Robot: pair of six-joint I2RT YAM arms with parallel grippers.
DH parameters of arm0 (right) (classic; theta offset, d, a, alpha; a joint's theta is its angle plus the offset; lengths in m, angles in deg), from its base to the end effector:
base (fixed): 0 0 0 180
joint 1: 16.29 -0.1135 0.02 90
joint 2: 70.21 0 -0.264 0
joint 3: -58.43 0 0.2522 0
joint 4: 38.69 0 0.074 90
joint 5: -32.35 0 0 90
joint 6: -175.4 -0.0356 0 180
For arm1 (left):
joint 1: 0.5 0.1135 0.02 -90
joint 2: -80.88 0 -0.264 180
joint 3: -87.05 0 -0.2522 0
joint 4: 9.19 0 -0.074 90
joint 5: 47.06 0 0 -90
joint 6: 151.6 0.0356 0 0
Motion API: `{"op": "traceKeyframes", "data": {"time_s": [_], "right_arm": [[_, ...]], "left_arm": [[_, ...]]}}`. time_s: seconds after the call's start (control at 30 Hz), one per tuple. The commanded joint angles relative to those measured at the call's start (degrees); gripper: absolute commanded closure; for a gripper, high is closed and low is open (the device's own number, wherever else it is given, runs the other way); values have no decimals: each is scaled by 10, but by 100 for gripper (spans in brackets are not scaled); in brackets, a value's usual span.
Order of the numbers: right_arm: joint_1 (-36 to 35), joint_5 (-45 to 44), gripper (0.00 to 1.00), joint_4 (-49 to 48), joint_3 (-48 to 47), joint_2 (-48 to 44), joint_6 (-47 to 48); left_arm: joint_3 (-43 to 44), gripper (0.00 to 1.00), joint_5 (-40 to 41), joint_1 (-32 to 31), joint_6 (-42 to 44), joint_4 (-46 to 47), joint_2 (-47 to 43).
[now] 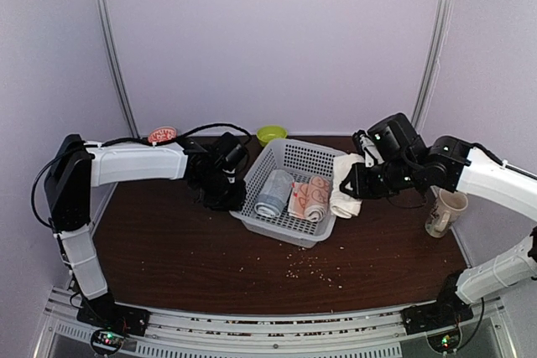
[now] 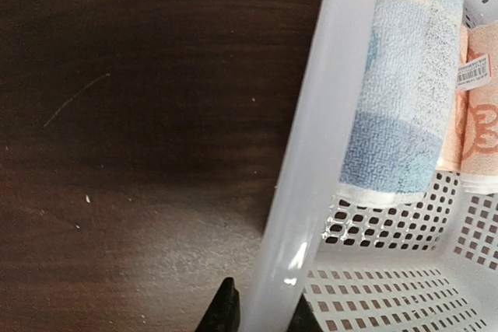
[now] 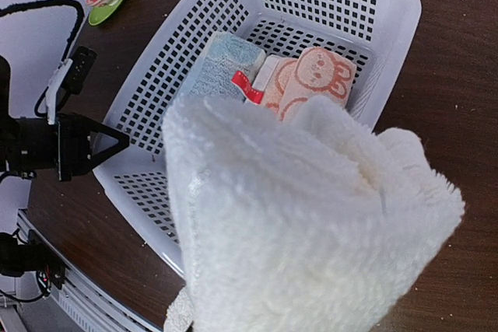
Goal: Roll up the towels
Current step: Move the storage box to the center of the board, then adjust the towel in the storage box.
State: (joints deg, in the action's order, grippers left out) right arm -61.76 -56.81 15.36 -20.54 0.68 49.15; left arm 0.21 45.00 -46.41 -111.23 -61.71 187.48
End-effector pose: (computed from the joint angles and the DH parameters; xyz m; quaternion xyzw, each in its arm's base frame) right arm 0.1816 0.1853 0.3196 -0.0772 0.9238 0.2504 0.2790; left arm 0.2690 -0.2759 0.2078 -0.0355 0.9773 -0.1424 0.1530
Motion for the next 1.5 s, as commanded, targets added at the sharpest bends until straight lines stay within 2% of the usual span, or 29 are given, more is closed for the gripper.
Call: {"op": "traceKeyframes", "data": {"time_s": [0.0,0.13,0.23,0.33,0.47,0.57,0.8,1.1,1.23,1.47], "right_arm": [[22,60,100,-48,-44,30,-25],[39,84,100,-35,-83,78,-21],[49,92,100,-18,-110,115,-16],[52,75,100,-2,-138,151,-8],[52,25,100,44,-199,197,11],[52,-5,100,86,-248,234,31],[53,-80,100,184,-348,326,78],[57,-136,100,260,-460,436,107],[60,-146,100,288,-495,473,122],[70,-120,100,299,-482,499,132]], "left_arm": [[-40,100,-10,-23,-158,0,41],[-47,100,-35,-28,-173,33,44],[-47,77,-47,-28,-161,46,40],[-49,45,-54,-28,-149,47,34],[-63,28,-55,-26,-137,45,13],[-68,19,-58,-22,-117,45,-5],[-38,12,-60,-20,-78,27,-29],[-42,7,-67,-8,-66,31,-48],[-45,8,-61,1,-58,36,-52],[-43,18,-77,9,-55,64,-39]]}}
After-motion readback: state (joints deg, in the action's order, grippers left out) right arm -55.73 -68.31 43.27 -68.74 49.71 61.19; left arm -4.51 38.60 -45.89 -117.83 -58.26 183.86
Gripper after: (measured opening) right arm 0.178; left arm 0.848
